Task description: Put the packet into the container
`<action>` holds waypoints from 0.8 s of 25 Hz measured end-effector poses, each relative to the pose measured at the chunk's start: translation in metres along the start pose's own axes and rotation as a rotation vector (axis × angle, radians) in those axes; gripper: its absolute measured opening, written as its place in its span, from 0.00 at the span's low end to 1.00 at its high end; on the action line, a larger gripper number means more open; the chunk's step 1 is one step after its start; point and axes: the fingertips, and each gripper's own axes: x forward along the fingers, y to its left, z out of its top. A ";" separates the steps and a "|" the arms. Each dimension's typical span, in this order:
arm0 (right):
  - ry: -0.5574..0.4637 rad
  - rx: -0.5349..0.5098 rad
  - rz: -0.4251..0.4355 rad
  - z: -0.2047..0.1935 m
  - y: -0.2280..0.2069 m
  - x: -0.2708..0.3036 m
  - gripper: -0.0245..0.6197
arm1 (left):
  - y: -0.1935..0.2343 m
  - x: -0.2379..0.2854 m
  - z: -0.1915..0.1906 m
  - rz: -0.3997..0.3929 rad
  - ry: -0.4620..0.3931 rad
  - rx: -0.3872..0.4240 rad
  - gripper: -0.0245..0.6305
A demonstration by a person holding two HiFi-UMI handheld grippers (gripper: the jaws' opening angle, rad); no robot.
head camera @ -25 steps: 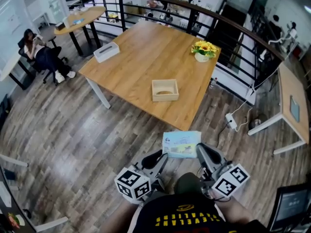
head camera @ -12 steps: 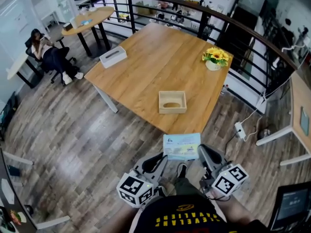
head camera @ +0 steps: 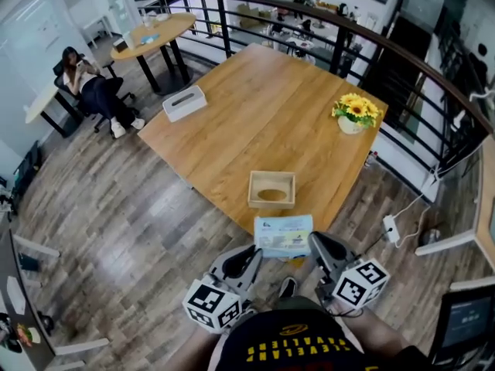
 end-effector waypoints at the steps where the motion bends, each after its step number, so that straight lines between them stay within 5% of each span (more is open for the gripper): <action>1: 0.006 0.002 0.008 0.003 -0.006 0.004 0.06 | 0.001 0.006 0.002 0.011 -0.003 0.001 0.10; 20: 0.126 0.074 0.066 0.006 -0.063 0.069 0.06 | 0.047 0.064 0.017 0.134 0.015 0.039 0.10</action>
